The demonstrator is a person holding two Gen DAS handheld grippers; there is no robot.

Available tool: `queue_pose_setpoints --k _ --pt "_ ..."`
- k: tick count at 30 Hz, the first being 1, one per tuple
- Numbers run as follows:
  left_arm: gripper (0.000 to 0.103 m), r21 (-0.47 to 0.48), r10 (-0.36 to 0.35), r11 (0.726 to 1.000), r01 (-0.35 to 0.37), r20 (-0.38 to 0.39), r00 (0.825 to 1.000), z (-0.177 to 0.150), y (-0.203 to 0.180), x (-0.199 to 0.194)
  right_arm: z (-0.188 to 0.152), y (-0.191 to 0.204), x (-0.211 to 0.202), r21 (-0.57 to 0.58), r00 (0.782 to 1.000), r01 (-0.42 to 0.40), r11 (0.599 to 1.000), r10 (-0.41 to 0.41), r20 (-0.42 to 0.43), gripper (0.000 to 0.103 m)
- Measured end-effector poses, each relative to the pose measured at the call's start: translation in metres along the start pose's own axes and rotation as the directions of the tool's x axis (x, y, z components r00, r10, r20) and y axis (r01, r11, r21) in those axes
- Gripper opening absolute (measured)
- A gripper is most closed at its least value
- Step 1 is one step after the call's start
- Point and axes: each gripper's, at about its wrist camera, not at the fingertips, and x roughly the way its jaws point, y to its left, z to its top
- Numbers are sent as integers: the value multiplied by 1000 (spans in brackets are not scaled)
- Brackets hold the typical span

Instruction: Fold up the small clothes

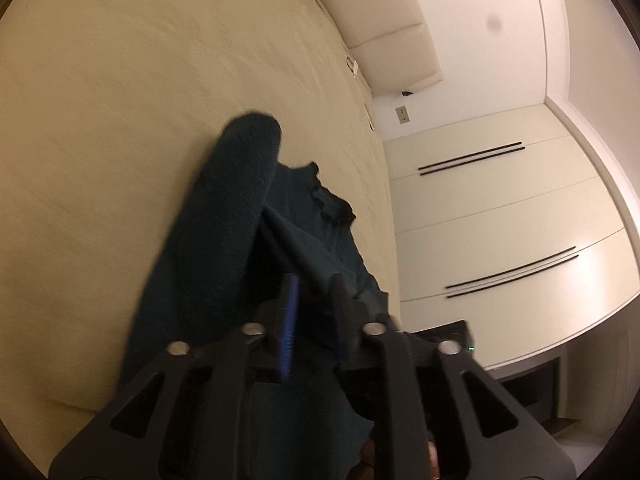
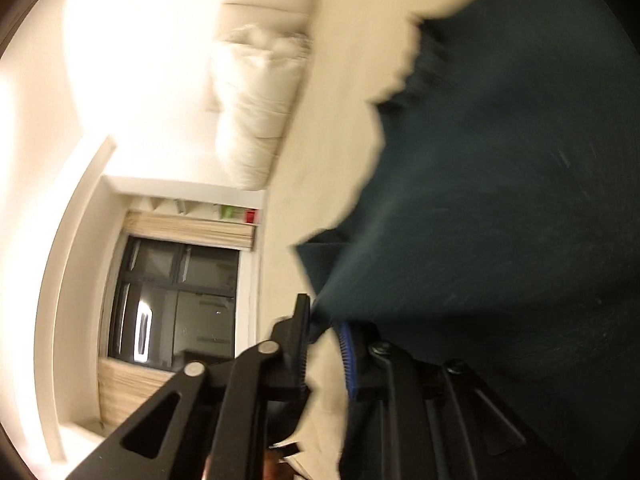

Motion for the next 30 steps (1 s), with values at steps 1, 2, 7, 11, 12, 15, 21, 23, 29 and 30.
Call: queue_pose_setpoints --k 1,2,7,11,12,15,21,23,29,30 --pt "47 -24 -21 999 21 -5 1000 -2 1 4 1 7 -5 -20 1000 -8 1000 8 13 16" --pt "76 -56 -51 997 52 5 999 -4 2 6 3 11 -7 -32 1000 -11 999 11 19 16" --pt "100 -104 -137 985 140 30 990 0 -10 6 7 13 -19 -82 1000 9 997 -6 30 13" --pt "100 -123 -65 991 53 -93 994 1 -7 42 3 10 -14 -93 1000 1 996 2 31 12" --pt "100 -135 -53 990 37 -118 992 1 -3 57 4 8 -9 -93 1000 4 996 -1 27 12" --pt "99 -201 -48 979 19 -139 989 7 10 81 1 3 -4 -79 1000 5 997 -3 23 12" --pt "7 -170 -93 984 61 -188 978 19 -7 118 0 0 -11 -86 999 -23 996 26 33 12" --pt "6 -102 -84 993 65 -201 976 17 -25 126 -3 2 -19 -100 999 -19 995 24 48 13" --pt "5 130 -58 988 78 -153 987 36 -112 107 -35 -12 -68 -143 990 101 985 -85 110 67" --pt "5 171 -57 982 83 -150 987 38 -129 103 -40 -14 -75 -166 984 146 975 -126 129 67"
